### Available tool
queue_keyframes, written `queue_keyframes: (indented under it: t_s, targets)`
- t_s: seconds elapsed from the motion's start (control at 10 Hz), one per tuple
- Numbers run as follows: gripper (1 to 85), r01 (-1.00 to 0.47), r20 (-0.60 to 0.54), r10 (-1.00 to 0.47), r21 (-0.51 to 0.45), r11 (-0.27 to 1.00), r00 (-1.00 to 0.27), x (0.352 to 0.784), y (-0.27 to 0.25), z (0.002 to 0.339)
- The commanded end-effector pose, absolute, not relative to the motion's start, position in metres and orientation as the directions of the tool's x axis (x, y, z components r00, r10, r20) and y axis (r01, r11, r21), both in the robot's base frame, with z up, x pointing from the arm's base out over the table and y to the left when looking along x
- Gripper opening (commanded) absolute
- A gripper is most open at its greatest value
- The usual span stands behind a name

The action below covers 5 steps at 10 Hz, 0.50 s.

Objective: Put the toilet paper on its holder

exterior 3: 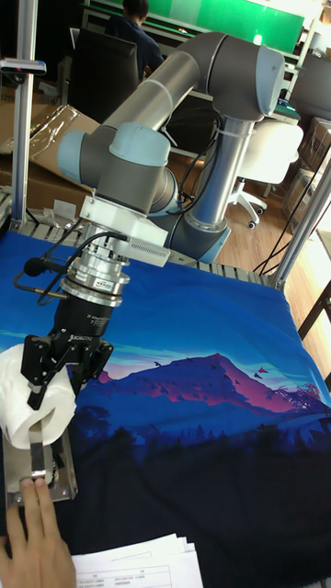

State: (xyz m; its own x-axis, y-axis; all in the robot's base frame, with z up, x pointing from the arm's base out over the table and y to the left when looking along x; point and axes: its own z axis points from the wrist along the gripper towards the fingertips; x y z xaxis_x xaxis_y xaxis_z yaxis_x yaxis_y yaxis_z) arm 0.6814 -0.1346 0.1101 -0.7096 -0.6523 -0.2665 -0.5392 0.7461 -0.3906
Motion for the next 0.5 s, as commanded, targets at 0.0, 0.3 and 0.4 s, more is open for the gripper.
queue_keyframes:
  t_s: [0.0, 0.3, 0.4]
  targets:
    - [53.7, -0.532, -0.272, -0.646, -0.390, 0.752, -0.714, 0.6839, -0.1356, 0.1131]
    - [51.7, -0.532, -0.268, -0.648, -0.394, 0.749, -0.714, 0.6854, -0.1364, 0.1139]
    - [51.0, -0.531, -0.269, -0.647, -0.395, 0.750, -0.714, 0.6861, -0.1363, 0.1137]
